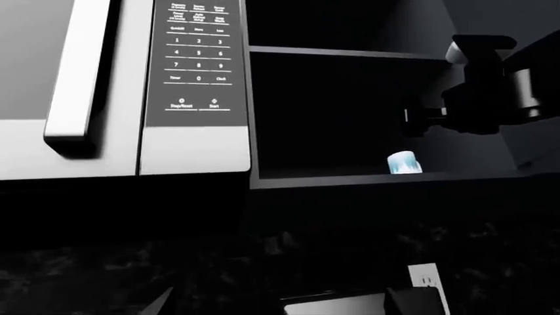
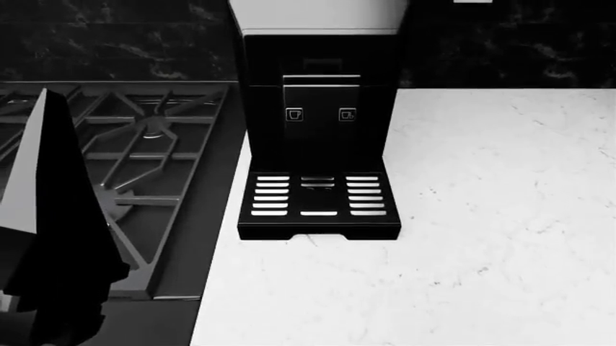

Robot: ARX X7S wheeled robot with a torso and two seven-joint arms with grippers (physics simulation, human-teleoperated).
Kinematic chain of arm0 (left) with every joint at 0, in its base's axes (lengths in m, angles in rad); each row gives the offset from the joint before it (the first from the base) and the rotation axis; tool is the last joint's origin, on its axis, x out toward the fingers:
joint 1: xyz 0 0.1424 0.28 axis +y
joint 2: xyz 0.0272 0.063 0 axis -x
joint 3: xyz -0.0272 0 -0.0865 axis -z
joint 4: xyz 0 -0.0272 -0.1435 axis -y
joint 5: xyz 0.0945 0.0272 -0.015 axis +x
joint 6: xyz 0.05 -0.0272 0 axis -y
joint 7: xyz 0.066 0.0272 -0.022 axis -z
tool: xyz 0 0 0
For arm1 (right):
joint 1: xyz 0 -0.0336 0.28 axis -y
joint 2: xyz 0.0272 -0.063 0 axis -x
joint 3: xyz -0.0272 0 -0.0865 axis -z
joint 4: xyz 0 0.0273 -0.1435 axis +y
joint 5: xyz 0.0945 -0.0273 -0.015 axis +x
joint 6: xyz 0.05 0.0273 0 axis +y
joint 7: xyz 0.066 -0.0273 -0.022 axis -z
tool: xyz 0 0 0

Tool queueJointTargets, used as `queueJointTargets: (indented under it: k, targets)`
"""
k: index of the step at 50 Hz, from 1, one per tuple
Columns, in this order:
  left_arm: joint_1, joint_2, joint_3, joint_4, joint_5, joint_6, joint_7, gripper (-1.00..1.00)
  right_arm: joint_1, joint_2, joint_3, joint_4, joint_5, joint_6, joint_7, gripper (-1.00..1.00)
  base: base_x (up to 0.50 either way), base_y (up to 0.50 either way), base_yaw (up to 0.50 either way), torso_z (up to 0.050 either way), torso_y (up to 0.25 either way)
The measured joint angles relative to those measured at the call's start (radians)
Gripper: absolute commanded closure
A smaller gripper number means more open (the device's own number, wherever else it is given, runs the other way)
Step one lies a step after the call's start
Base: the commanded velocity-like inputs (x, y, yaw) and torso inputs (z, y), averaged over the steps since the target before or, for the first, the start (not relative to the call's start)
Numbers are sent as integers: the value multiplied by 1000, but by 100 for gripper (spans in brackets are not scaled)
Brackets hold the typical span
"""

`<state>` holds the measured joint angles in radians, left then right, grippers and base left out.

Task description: Pick the mug from the cabinet, place it under the coffee machine dispenser, and press the start button.

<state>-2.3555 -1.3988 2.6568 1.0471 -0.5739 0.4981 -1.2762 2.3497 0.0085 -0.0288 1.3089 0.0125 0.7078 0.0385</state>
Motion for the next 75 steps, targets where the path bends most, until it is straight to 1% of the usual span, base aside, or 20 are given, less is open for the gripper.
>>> queueJointTargets:
  k: [22, 48, 56, 67, 75]
  targets:
    - [0, 12, 16, 0, 16, 6, -17, -100, 0, 0, 0, 0, 0, 0, 0, -100, 28, 0, 0, 0, 0]
    - [0, 17, 26, 0, 29, 8, -26, -100, 0, 0, 0, 0, 0, 0, 0, -100, 132, 0, 0, 0, 0]
    - [0, 11, 15, 0, 19, 2, -25, -100, -1, 0, 0, 0, 0, 0, 0, -100, 30, 0, 0, 0, 0]
    - [0, -18, -18, 0, 6, -4, -19, -100, 0, 0, 0, 0, 0, 0, 0, -100, 0, 0, 0, 0, 0]
    - [0, -28, -27, 0, 16, -9, -18, -100, 2, 0, 0, -1, 0, 0, 0, -100, 0, 0, 0, 0, -250]
